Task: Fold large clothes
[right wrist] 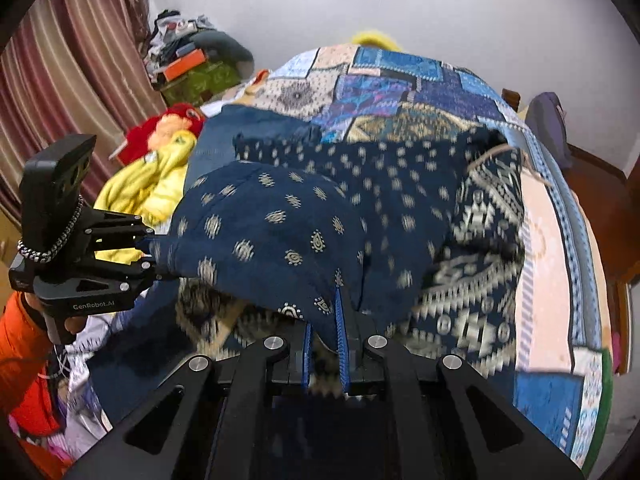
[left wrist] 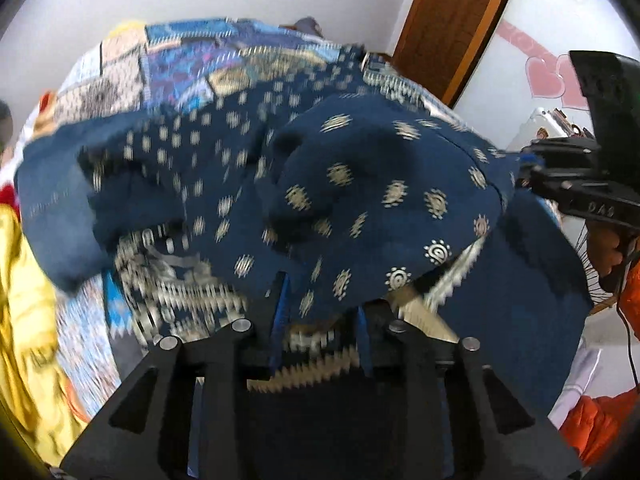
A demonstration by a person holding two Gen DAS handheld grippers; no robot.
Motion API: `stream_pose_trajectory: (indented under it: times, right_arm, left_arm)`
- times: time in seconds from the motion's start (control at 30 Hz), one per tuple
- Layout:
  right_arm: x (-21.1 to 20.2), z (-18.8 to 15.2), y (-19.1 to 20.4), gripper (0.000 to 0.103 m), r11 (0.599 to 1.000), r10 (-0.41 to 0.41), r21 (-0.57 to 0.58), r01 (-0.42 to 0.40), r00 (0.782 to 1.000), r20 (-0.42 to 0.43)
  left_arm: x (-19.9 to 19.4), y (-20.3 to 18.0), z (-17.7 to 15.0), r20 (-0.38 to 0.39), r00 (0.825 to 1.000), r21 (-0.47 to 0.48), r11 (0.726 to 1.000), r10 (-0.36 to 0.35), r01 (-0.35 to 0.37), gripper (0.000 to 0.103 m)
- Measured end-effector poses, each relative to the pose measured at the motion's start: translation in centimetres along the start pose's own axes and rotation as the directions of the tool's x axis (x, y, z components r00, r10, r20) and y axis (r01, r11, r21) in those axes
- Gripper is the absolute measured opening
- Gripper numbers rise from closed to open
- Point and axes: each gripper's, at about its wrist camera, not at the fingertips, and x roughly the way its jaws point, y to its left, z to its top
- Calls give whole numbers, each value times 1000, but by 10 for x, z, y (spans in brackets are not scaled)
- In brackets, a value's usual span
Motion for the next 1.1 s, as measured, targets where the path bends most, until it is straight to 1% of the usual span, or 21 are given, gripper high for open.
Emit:
stream_pose_trajectory:
  times: [0.03, 0.07, 0.13, 0.23, 0.33, 0.47, 0.53, 0.6, 0.67, 0.73, 0.8, 0.9, 1.0, 1.1]
  right_arm:
    - [-1, -4, 1, 8, 1000, -2, -1, 2, 1000, -2]
    - [-1, -9, 2, 8, 1000, -6, -3, 6, 1000, -3]
    - [1, -18, 3, 8, 1000, -28, -12, 28, 999, -23]
    - [2, -28, 0, 8, 997, -70, -15, 69, 997, -42]
    - [-2, -34, -7, 8, 998, -60, 3, 60, 997, -50]
    - [-13, -40, -16, 8, 998, -64, 12, 65, 994, -85]
    - [-17, -42, -21, 8, 997, -77, 12, 79, 993, -92]
    - [-23, -39, -31, 8, 993, -114, 18, 116, 989, -90]
    - [-27, -33, -40, 8, 990, -137, 30, 140, 988, -75]
    - [-29, -21, -50, 8, 986, -159, 44, 162, 986, -51]
    - [-28, -3, -61, 8, 979, -193, 60, 194, 981, -22]
    - [-18, 22, -76, 8, 974, -210, 87, 209, 978, 2]
    - [-2, 46, -92, 8, 970, -218, 111, 216, 976, 8]
    - [27, 71, -110, 8, 964, -235, 125, 235, 972, -15]
  left_arm:
    - [3, 2, -8, -17, 1000, -18, 1000, -2, 2, 35]
    - [7, 3, -14, -29, 1000, -30, 1000, 0, -1, 36]
    - [13, 8, -25, -55, 998, -50, 999, 10, -13, 36]
    - [14, 18, -38, -75, 997, -89, 995, 27, -33, 36]
    - [10, 29, -46, -72, 996, -124, 990, 54, -63, 36]
    - [-3, 45, -46, -53, 991, -136, 982, 126, -133, 36]
    - [-10, 56, -37, -32, 987, -146, 976, 159, -162, 36]
    - [-18, 66, -26, -10, 983, -164, 969, 183, -182, 36]
    - [-24, 78, -13, 17, 977, -183, 961, 213, -206, 39]
    - [-28, 90, 0, 41, 969, -201, 952, 244, -232, 44]
    - [-29, 103, 16, 61, 964, -222, 945, 257, -238, 45]
    - [-23, 125, 41, 74, 956, -251, 933, 284, -258, 45]
    - [-8, 142, 61, 69, 960, -280, 929, 272, -243, 45]
    - [13, 155, 80, 57, 970, -299, 931, 235, -208, 45]
